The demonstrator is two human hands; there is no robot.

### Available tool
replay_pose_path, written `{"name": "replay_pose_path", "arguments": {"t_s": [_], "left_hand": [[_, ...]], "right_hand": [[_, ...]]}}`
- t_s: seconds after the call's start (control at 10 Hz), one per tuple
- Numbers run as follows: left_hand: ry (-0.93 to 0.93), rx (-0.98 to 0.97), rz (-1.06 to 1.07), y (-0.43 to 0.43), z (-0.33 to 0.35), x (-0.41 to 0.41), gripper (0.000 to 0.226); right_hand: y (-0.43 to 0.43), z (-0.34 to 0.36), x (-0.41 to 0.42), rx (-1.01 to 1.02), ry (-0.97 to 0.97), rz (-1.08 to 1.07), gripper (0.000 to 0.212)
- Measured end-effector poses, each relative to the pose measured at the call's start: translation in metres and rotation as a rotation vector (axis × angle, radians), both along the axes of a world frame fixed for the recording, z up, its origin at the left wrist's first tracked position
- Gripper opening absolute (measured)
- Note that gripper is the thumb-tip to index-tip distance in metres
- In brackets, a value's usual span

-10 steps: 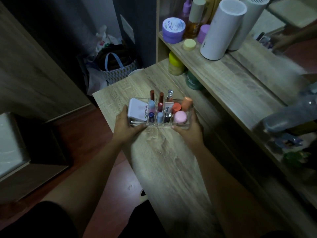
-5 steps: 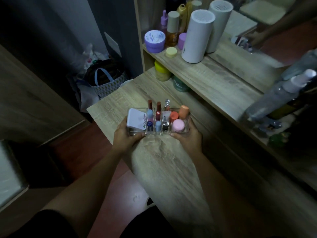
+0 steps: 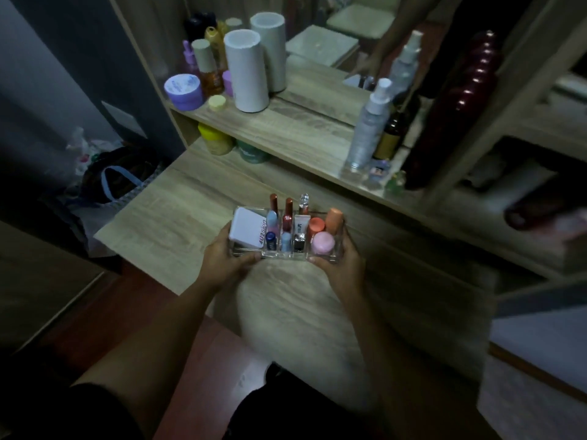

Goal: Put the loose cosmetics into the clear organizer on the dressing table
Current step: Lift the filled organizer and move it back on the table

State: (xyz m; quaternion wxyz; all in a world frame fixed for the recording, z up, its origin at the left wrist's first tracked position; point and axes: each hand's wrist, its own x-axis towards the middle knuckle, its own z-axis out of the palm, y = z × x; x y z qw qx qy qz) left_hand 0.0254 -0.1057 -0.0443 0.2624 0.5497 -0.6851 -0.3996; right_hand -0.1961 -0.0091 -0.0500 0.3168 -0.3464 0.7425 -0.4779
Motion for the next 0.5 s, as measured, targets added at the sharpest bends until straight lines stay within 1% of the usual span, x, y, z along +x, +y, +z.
{"name": "replay_pose_path", "arguments": {"t_s": [0.1,0.2,0.3,0.4,0.5], "left_hand": [[0.012,0.043,-0.081,0.019,0.006,-0.029,0.086],[0.01,0.07,-0.127,0.03,0.008,-0.047,0.086],[-0.015,0.062,-0.203,0.042,0.01,-0.073,0.083],[-0.019,0.061,-0.275,0.046,0.009,-0.089,0.08],[0.017,0.082,-0.358,0.051,0.006,-0.11,0.082]], "right_hand": [[0.036,0.002,-0.018,-0.034,-0.092,-0.068,0.102],[0.059,0.003,-0.03,-0.032,-0.044,-0.124,0.101],[0.085,0.008,-0.042,0.018,-0.015,-0.202,0.099],[0.1,0.008,-0.054,0.024,-0.023,-0.243,0.097],[0.12,0.016,-0.067,0.127,-0.087,-0.29,0.083]]}}
